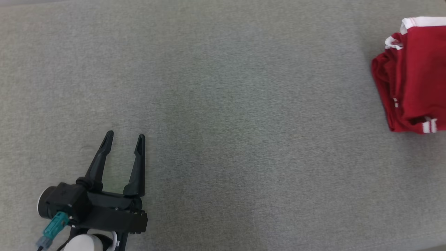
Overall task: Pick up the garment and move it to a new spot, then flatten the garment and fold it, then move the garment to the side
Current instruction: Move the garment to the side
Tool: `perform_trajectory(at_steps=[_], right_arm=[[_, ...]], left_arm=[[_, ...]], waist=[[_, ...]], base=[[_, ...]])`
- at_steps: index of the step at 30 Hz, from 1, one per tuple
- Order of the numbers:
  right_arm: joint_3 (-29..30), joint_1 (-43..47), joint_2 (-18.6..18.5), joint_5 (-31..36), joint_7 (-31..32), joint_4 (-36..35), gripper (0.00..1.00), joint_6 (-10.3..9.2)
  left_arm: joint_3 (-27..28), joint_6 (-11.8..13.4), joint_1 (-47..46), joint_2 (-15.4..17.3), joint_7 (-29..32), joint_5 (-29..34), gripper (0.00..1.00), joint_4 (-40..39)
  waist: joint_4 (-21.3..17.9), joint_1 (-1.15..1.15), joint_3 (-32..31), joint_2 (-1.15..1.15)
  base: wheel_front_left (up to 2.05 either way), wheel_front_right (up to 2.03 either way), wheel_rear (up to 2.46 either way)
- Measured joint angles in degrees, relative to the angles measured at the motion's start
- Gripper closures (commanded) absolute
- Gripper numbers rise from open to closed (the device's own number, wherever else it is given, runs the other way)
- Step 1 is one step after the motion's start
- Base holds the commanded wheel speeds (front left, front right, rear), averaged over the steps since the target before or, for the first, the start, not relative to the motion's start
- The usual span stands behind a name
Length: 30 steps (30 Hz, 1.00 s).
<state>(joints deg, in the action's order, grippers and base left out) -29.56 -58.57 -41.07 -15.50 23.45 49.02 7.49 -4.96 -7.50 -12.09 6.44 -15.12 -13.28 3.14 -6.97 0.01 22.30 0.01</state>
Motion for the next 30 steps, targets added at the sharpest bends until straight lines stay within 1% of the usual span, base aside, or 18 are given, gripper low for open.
perform_trajectory(at_steps=[1, 2, 3, 7, 10, 13, 15, 18, 21, 25, 28, 30], right_arm=[[1.0, 0.1, 0.1, 0.9, -1.1, 0.8, 0.73, 0.00], [2.0, 0.2, 0.1, 1.6, -1.7, 1.8, 0.53, 0.00], [3.0, 0.5, 0.2, 2.3, -2.0, 2.8, 0.00, 0.00], [7.7, 1.3, 2.5, 5.5, -3.3, 6.8, 0.00, 0.00], [11.2, 2.3, 4.4, 7.4, -6.4, 8.2, 0.00, 0.00], [15.3, 3.9, 6.8, 8.6, -11.6, 8.6, 0.00, 0.00], [19.4, 5.1, 8.6, 9.2, -15.5, 8.6, 0.00, 0.00], [24.8, 9.1, 11.8, 9.2, -21.8, 8.5, 0.00, 0.00], [28.8, 13.2, 15.3, 9.0, -28.3, 7.3, 0.00, 0.00], [31.4, 18.6, 21.0, 8.4, -35.3, 4.2, 0.00, 0.00], [31.6, 22.7, 24.9, 7.8, -37.3, 0.6, 0.00, 0.00], [30.7, 25.4, 26.7, 7.5, -37.8, -2.4, 0.00, 0.00]], left_arm=[[-0.1, 0.0, -0.2, 0.1, 0.0, 0.0, 0.00, -0.1], [-0.1, 0.0, -0.4, 0.2, 0.0, 0.0, 0.00, -0.1], [-0.2, 0.0, -0.6, 0.3, 0.0, -0.1, 0.00, -0.1], [0.0, 0.0, -0.9, 1.2, 0.0, -0.5, 0.00, 0.3], [0.4, 0.0, -0.8, 1.3, 0.0, -0.5, 0.00, 0.7], [1.1, 0.0, 0.2, 1.0, 0.0, -0.5, 0.00, 0.9], [1.6, 0.0, 1.3, 0.6, 0.0, -0.5, 0.00, 1.1], [2.4, 0.0, 3.2, 0.0, 0.0, -0.5, 0.00, 1.5], [3.8, 0.0, 5.4, -0.6, 0.0, -0.6, 0.00, 1.6], [6.3, 0.0, 9.0, -1.1, 0.0, -0.5, 0.00, 1.5], [7.6, 0.0, 11.1, -1.6, 0.0, -0.5, 0.00, 1.7], [8.6, 0.0, 12.1, -1.8, 0.0, -0.5, 0.00, 1.7]], waist=[[0.3, -0.01, 0.2, 0.00], [0.7, -0.01, 0.4, 0.00], [1.0, -0.01, 0.6, 0.00], [1.6, 0.00, 0.7, 0.00], [1.6, -0.01, -0.3, 0.00], [1.5, -0.01, -1.9, -0.01], [1.4, -0.01, -3.3, -0.01], [1.2, -0.02, -5.6, -0.01], [1.2, -0.02, -8.3, -0.01], [0.9, -0.02, -12.0, -0.01], [0.7, -0.03, -14.7, -0.02], [0.5, -0.03, -16.5, -0.02]], base=[[0.00, 0.00, 0.00], [0.00, 0.00, 0.00], [0.00, 0.00, 0.00], [0.00, 0.00, 0.00], [0.00, 0.00, 0.00], [0.00, 0.00, 0.00], [0.00, 0.00, 0.00], [0.00, 0.00, 0.00], [0.00, 0.00, 0.00], [0.00, 0.00, 0.00], [0.00, 0.00, 0.00], [0.00, 0.00, 0.00]])
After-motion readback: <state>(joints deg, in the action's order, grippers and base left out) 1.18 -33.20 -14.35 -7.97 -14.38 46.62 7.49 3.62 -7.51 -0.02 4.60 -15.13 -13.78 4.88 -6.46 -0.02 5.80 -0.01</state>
